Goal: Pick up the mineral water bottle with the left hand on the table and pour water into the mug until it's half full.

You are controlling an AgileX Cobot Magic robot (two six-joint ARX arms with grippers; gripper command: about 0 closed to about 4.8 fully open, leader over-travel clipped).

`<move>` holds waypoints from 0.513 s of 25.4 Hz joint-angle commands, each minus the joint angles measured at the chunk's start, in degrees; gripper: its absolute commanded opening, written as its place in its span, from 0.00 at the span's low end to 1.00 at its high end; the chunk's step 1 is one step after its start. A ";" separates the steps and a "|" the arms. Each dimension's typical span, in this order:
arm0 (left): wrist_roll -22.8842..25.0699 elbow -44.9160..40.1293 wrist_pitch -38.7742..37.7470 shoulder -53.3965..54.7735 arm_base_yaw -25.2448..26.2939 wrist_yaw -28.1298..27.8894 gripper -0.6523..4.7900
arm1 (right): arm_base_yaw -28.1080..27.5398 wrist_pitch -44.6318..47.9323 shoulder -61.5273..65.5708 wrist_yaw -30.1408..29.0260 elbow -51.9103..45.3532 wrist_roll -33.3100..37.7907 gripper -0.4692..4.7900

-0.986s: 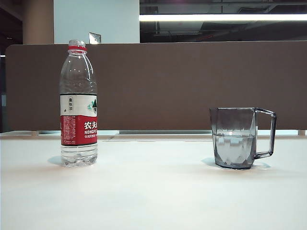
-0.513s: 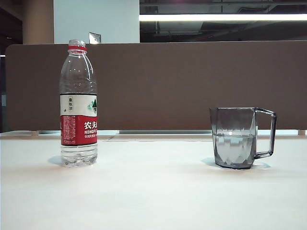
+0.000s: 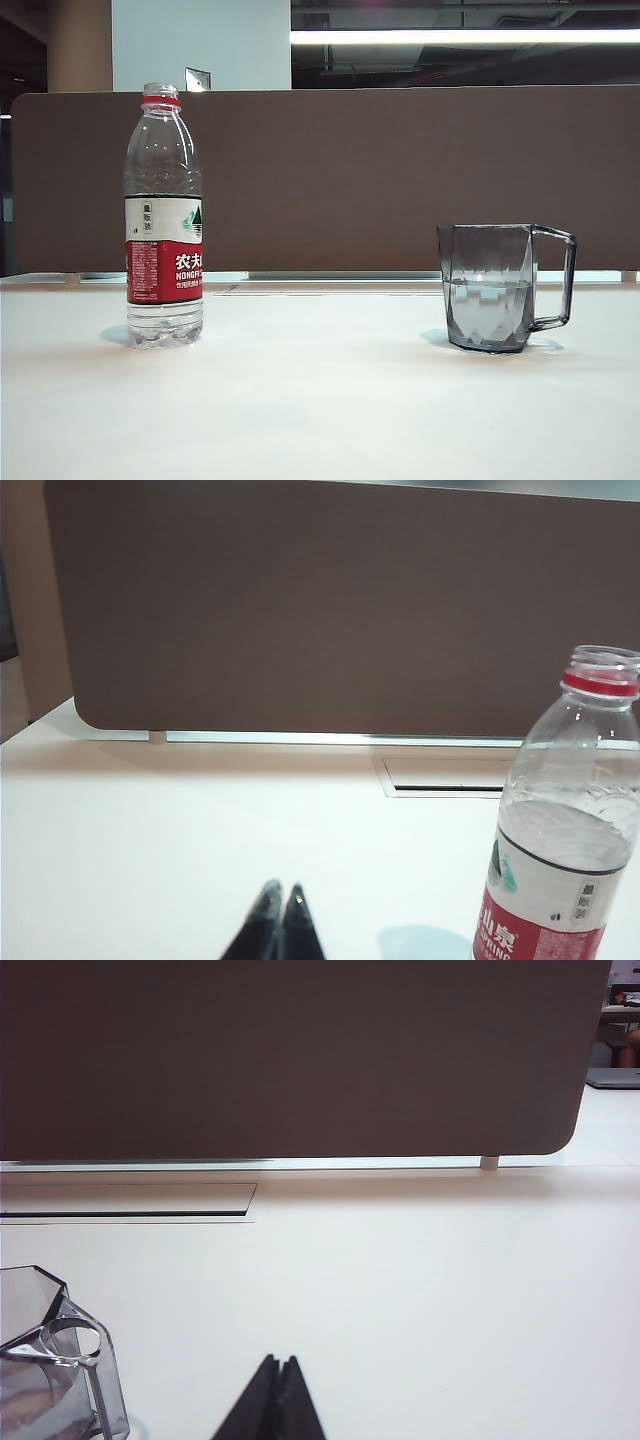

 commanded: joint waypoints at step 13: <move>-0.09 0.22 0.72 0.00 0.00 0.11 0.11 | 0.83 0.50 -0.11 -0.15 -0.02 0.17 0.07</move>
